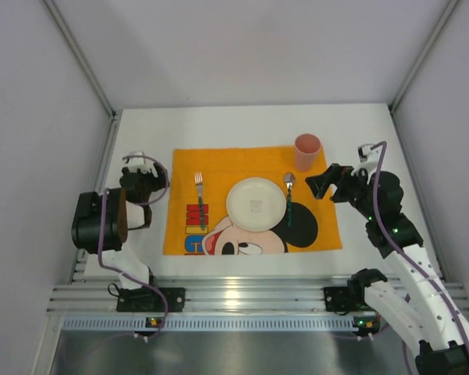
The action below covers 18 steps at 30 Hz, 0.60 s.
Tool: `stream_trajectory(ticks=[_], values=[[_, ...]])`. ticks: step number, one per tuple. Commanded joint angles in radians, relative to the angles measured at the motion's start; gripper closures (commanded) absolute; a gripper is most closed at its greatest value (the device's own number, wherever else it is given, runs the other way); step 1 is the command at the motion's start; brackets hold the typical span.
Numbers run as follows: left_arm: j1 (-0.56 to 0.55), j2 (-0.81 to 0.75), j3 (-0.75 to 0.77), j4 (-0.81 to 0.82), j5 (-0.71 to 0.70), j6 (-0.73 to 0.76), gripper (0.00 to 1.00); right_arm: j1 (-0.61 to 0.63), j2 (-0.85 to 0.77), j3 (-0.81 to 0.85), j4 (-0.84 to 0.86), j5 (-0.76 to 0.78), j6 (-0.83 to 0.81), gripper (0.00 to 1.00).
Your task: Set the dinner table for one person
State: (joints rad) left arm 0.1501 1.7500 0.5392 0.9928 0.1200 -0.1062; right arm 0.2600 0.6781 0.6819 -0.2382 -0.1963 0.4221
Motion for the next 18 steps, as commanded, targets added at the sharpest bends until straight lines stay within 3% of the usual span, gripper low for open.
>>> stream_trajectory(ticks=[1, 4, 6, 7, 10, 13, 15, 18], values=[[-0.011, -0.052, -0.11, 0.273, 0.077, -0.096, 0.16, 0.013, 0.026, 0.054, 0.04, -0.014, -0.008, 0.0], [-0.011, -0.076, -0.091, 0.237, 0.04, -0.098, 0.15, 0.013, 0.047, 0.085, 0.028, -0.009, -0.013, 0.0], [-0.014, -0.173, -0.036, 0.091, 0.021, -0.078, 0.17, 0.015, 0.044, 0.099, -0.001, 0.001, -0.014, 0.0], [-0.015, -0.203, -0.013, -0.08, 0.006, -0.06, 0.17, 0.013, 0.038, 0.097, -0.01, 0.004, -0.014, 0.0], [-0.014, -0.253, 0.039, -0.256, 0.0, 0.003, 0.15, 0.013, -0.005, 0.071, -0.03, 0.02, -0.019, 0.0], [-0.007, -0.28, 0.012, -0.261, 0.023, 0.022, 0.15, 0.015, -0.044, 0.033, -0.033, 0.035, -0.028, 0.0], [-0.009, -0.28, -0.019, -0.18, 0.021, 0.025, 0.14, 0.015, -0.061, 0.016, -0.033, 0.038, -0.023, 0.0], [-0.009, -0.294, 0.004, -0.287, 0.056, 0.048, 0.16, 0.013, -0.055, 0.024, -0.046, 0.028, -0.014, 0.0]])
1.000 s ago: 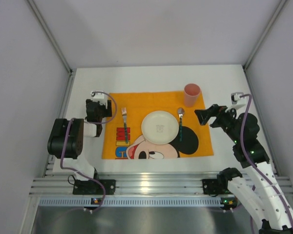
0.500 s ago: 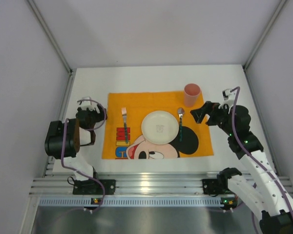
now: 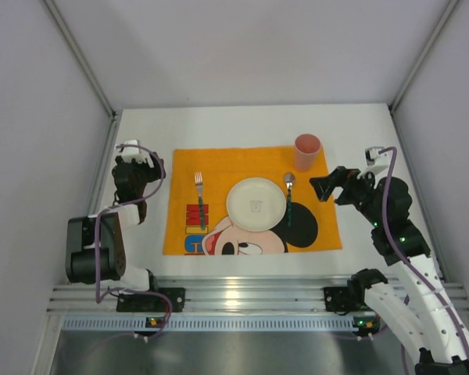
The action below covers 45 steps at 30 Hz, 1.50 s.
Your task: Set the dinner table for one person
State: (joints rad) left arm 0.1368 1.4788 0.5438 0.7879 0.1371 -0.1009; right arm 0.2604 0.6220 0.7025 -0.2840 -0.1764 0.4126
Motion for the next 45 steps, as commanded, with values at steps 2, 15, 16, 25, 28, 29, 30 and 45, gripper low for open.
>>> stream_trajectory(ticks=[2, 15, 16, 25, 28, 29, 30, 45], values=[[0.006, -0.046, -0.022, -0.081, 0.032, 0.035, 0.16, 0.014, 0.001, 0.005, 0.0, 0.014, -0.005, 0.0], [-0.006, -0.05, -0.165, 0.015, -0.002, -0.053, 0.01, 0.016, 0.082, 0.109, -0.037, 0.037, -0.001, 0.0], [-0.012, -0.045, -0.194, 0.098, -0.004, -0.046, 0.02, 0.014, 0.081, 0.124, -0.041, 0.041, -0.006, 0.0], [-0.115, 0.077, -0.217, 0.339, -0.074, 0.06, 0.01, 0.014, 0.009, 0.117, -0.075, 0.061, -0.024, 0.0], [-0.098, 0.085, -0.251, 0.379, -0.099, 0.032, 0.01, 0.016, -0.019, 0.104, -0.087, 0.069, -0.014, 0.0], [-0.1, 0.075, -0.222, 0.294, -0.128, 0.035, 0.02, 0.014, -0.025, 0.103, -0.093, 0.08, -0.009, 0.0], [-0.12, 0.112, -0.238, 0.348, -0.128, 0.047, 0.01, 0.014, -0.034, 0.101, -0.098, 0.09, 0.005, 0.0], [-0.123, 0.098, -0.234, 0.33, -0.159, 0.047, 0.02, 0.014, -0.185, 0.02, -0.196, 0.092, 0.05, 0.0]])
